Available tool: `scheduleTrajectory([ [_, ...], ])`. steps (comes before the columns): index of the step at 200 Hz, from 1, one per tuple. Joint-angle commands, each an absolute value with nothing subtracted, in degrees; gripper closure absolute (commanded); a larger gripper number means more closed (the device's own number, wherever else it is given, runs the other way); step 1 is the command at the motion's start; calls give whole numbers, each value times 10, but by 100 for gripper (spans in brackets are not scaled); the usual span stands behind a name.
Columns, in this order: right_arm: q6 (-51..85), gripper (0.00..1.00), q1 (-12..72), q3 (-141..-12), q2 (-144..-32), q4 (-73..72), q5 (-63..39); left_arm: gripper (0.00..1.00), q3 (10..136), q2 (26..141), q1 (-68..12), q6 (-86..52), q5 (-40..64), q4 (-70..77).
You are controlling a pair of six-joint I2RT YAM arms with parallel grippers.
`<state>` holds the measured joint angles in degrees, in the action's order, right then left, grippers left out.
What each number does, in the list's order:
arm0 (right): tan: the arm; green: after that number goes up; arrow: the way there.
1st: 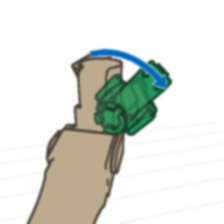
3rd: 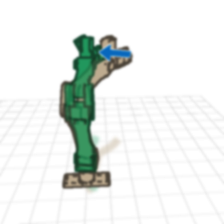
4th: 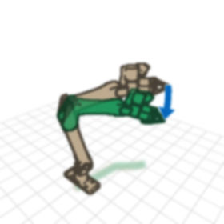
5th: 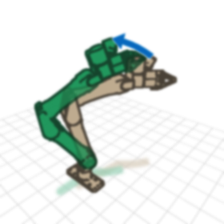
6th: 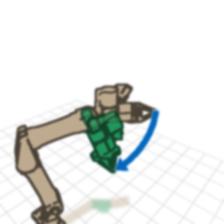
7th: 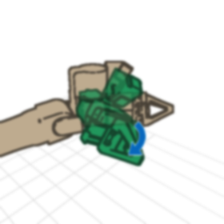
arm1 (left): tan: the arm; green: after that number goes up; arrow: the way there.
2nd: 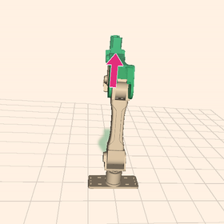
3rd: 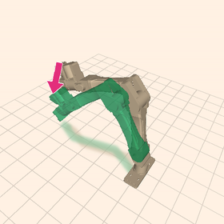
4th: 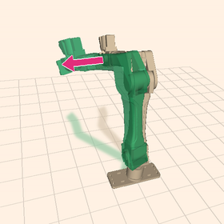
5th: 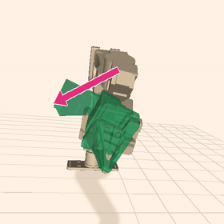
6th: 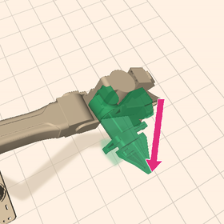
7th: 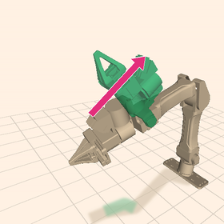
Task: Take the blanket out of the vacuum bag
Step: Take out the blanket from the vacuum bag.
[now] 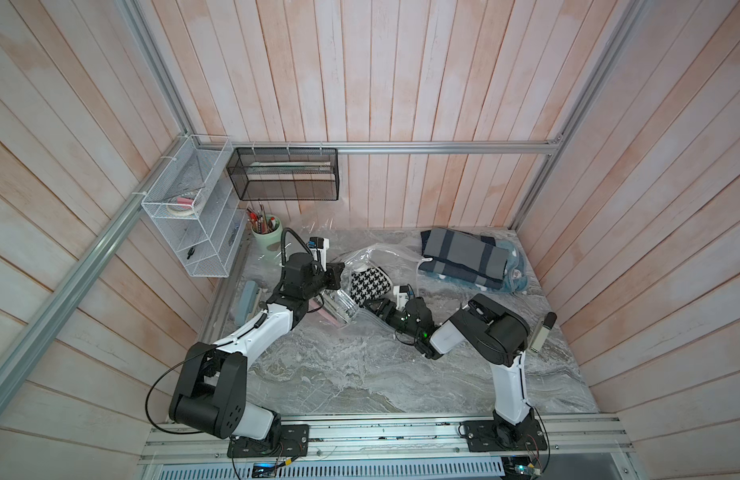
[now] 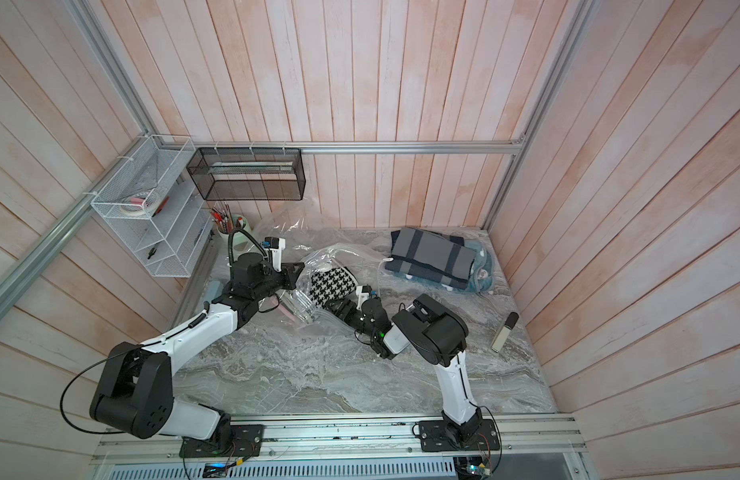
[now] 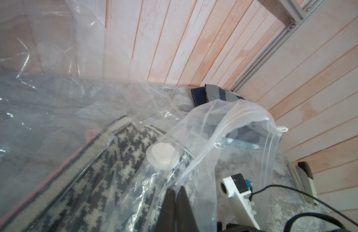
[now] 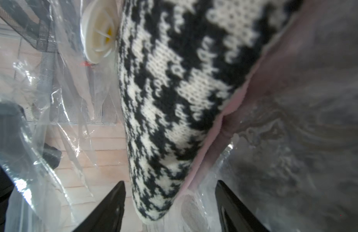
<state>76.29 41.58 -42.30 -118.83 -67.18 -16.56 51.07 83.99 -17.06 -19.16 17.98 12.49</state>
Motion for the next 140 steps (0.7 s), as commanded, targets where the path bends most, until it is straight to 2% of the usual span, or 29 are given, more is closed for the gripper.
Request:
scheduleTrajectory([
  [1, 766, 29, 418, -437, -1203, -678, -165, 100, 504, 835, -172, -193, 176, 147],
  [30, 777, 29, 416, -450, -1230, -729, -180, 100, 504, 832, -172, -186, 172, 140],
  [140, 758, 28, 410, -519, -1244, -690, -201, 100, 500, 850, -172, -185, 176, 146],
])
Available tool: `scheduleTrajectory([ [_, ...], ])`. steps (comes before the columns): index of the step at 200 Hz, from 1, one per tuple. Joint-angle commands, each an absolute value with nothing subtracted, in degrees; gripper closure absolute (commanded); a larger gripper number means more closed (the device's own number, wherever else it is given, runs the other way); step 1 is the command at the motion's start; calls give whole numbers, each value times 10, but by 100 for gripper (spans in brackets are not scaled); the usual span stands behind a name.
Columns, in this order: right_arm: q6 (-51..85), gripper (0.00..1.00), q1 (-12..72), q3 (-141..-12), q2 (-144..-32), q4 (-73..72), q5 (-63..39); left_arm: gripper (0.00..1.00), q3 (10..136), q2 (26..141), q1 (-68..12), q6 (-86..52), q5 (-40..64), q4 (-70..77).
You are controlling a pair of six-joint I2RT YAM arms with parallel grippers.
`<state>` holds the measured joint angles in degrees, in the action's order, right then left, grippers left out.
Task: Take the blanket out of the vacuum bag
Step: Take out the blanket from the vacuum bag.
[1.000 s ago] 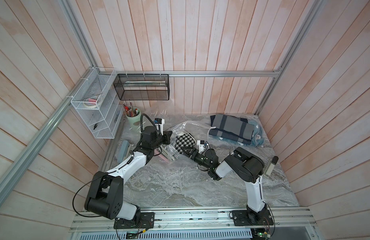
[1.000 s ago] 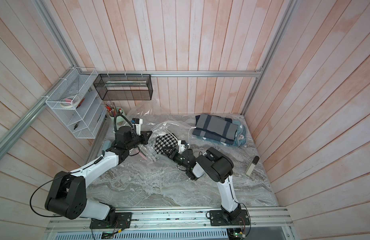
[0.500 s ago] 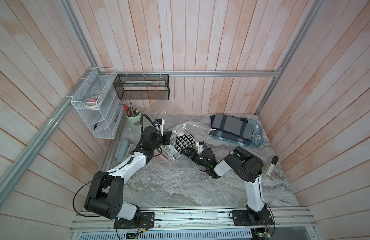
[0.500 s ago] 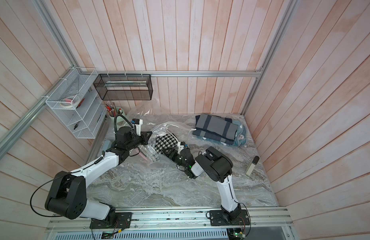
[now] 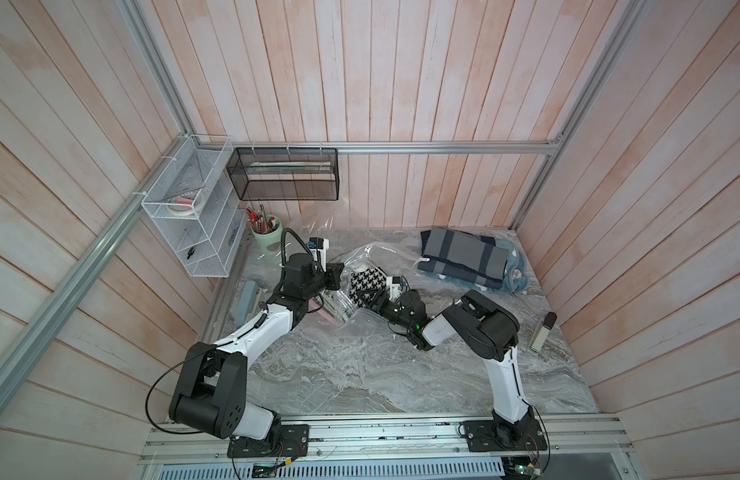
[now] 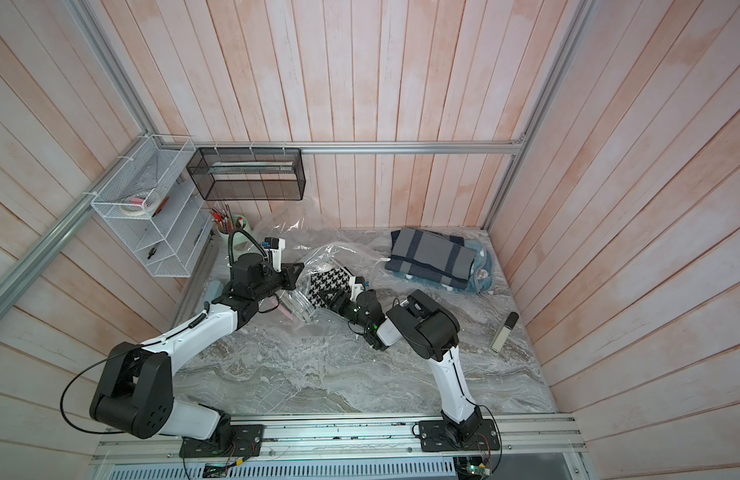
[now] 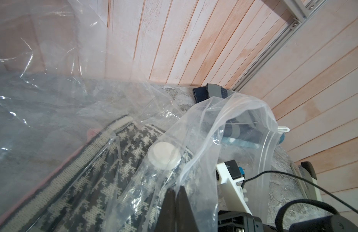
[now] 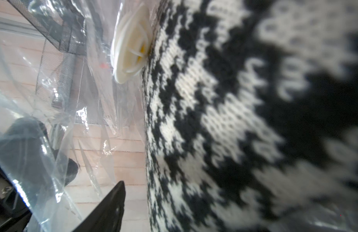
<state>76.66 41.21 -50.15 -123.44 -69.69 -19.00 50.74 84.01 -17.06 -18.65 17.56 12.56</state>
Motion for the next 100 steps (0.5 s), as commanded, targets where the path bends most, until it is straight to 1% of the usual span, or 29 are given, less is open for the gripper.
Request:
scheduleTrajectory([
  [1, 758, 28, 410, -520, -1244, -689, -201, 100, 500, 850, -172, -185, 176, 146],
  [40, 777, 28, 409, -557, -1279, -704, -212, 100, 504, 855, -172, -188, 182, 147],
  [77, 746, 28, 407, -609, -1276, -637, -210, 100, 500, 852, -172, -190, 182, 149],
  [100, 737, 28, 406, -656, -1296, -613, -204, 100, 497, 853, -172, -194, 188, 152],
])
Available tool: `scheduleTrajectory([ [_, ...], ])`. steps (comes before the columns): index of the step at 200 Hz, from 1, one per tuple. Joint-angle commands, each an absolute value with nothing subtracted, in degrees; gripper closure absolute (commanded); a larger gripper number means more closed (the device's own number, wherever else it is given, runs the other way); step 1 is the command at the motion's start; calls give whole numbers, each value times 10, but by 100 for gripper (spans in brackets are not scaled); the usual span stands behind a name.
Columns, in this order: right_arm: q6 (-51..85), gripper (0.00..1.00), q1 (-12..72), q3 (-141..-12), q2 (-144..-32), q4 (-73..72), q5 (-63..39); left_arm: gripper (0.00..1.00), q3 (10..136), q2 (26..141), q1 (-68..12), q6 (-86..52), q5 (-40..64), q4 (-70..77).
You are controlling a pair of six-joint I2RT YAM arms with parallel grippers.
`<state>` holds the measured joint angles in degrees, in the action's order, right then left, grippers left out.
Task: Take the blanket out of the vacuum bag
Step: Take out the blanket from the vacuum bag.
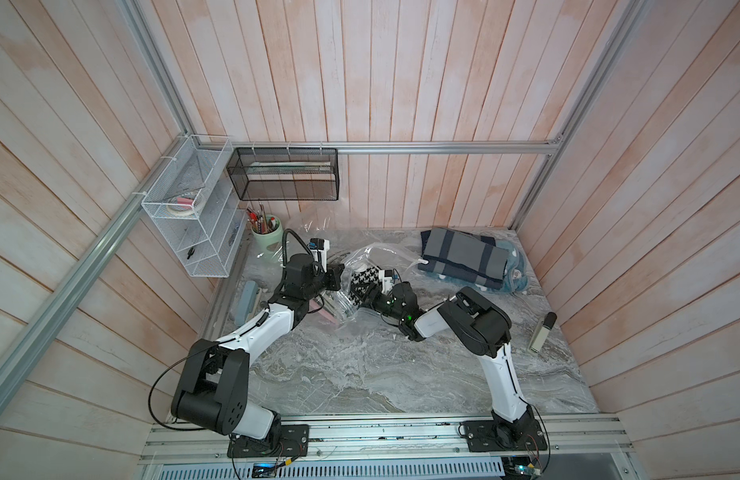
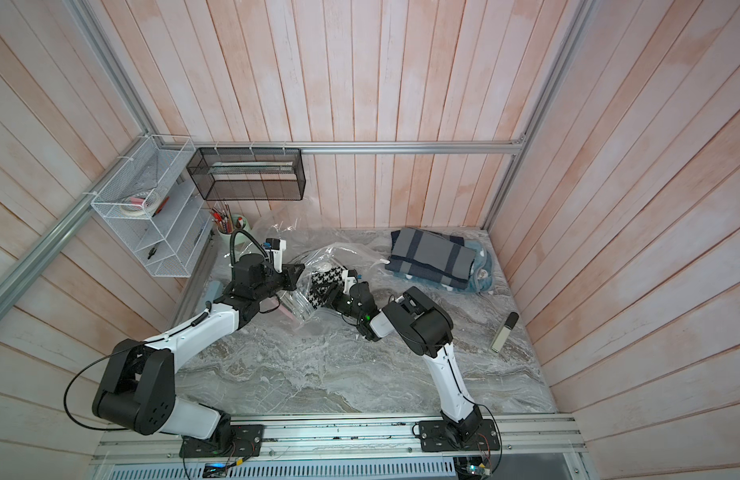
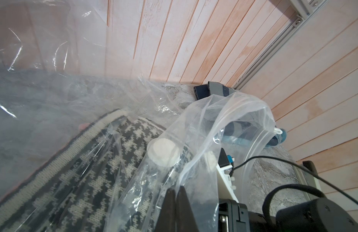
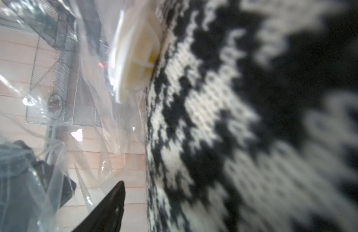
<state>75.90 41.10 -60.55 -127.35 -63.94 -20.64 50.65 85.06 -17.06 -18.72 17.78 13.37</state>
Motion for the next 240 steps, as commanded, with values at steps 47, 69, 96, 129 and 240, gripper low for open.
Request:
scheduleTrajectory([
  [47, 742, 47, 405, -753, -1352, -574, -226, 100, 485, 843, -172, -194, 187, 152],
  [69, 739, 78, 405, -777, -1366, -561, -238, 100, 484, 844, -172, -194, 188, 151],
  [96, 739, 100, 401, -763, -1356, -574, -243, 100, 486, 844, -173, -193, 186, 150],
  [129, 743, 100, 392, -722, -1314, -586, -249, 100, 490, 848, -172, -185, 172, 147],
  [240, 824, 68, 376, -628, -1310, -711, -273, 100, 535, 819, -161, -192, 164, 120],
])
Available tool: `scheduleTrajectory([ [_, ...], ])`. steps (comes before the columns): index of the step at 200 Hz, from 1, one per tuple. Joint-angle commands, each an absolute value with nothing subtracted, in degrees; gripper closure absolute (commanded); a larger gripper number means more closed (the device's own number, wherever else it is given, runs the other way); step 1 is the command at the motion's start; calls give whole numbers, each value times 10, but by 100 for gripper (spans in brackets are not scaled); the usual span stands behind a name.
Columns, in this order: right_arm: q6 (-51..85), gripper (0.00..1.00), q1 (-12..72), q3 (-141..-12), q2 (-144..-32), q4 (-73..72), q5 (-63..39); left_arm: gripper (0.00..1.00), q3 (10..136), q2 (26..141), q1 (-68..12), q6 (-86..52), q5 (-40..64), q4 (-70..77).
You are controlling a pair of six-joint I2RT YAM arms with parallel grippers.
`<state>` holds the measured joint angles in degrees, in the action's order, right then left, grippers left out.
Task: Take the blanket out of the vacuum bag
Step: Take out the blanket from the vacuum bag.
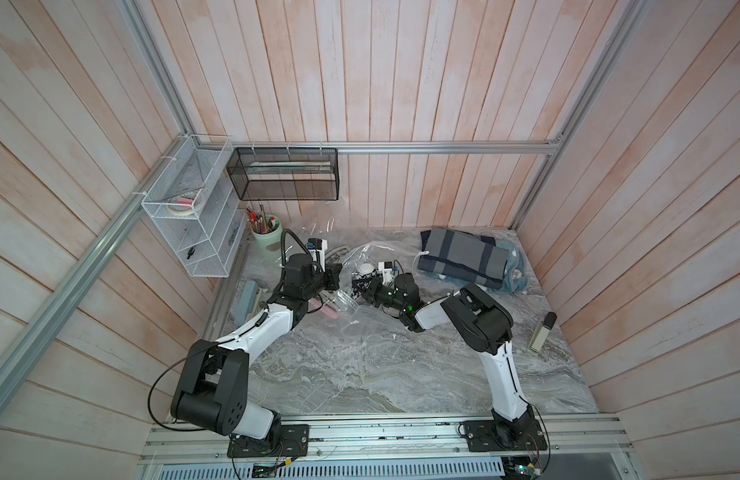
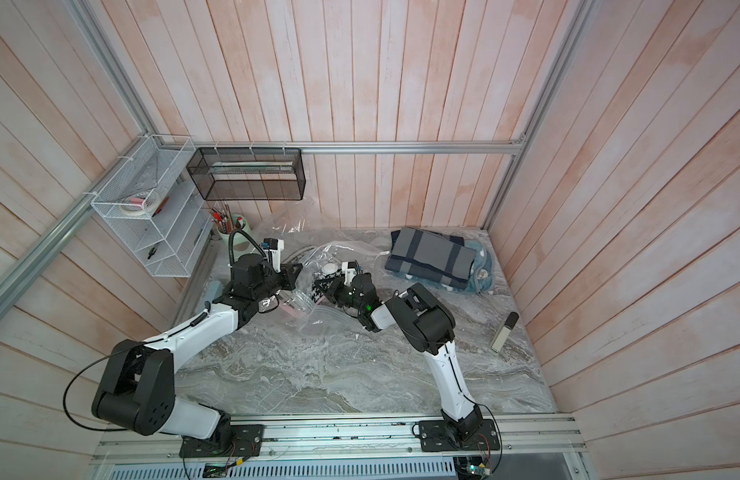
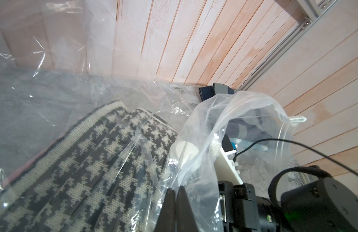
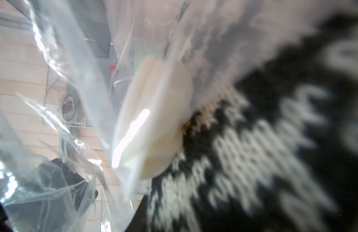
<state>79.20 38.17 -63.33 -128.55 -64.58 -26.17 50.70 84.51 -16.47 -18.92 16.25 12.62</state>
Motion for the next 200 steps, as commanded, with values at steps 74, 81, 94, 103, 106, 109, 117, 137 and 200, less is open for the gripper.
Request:
scheduleTrajectory([
  [74, 812, 53, 372, -633, -1316, -706, -275, 100, 556, 768, -169, -198, 168, 101],
  [81, 811, 53, 371, -634, -1316, -704, -274, 100, 557, 765, -171, -198, 168, 102],
  [94, 809, 53, 370, -643, -1319, -700, -276, 100, 557, 768, -172, -199, 167, 101],
  [103, 809, 53, 368, -651, -1322, -698, -278, 100, 556, 772, -173, -201, 169, 101],
  [106, 809, 53, 368, -654, -1323, -697, -278, 100, 555, 773, -174, -202, 170, 102],
  [109, 809, 53, 368, -657, -1324, -697, -278, 100, 554, 775, -175, -204, 171, 103],
  [117, 809, 53, 367, -667, -1327, -692, -278, 100, 551, 777, -176, -207, 173, 105],
  [137, 791, 53, 367, -691, -1334, -672, -279, 100, 546, 780, -182, -209, 173, 112],
  [200, 772, 100, 368, -761, -1367, -618, -288, 100, 545, 789, -198, -208, 168, 119],
])
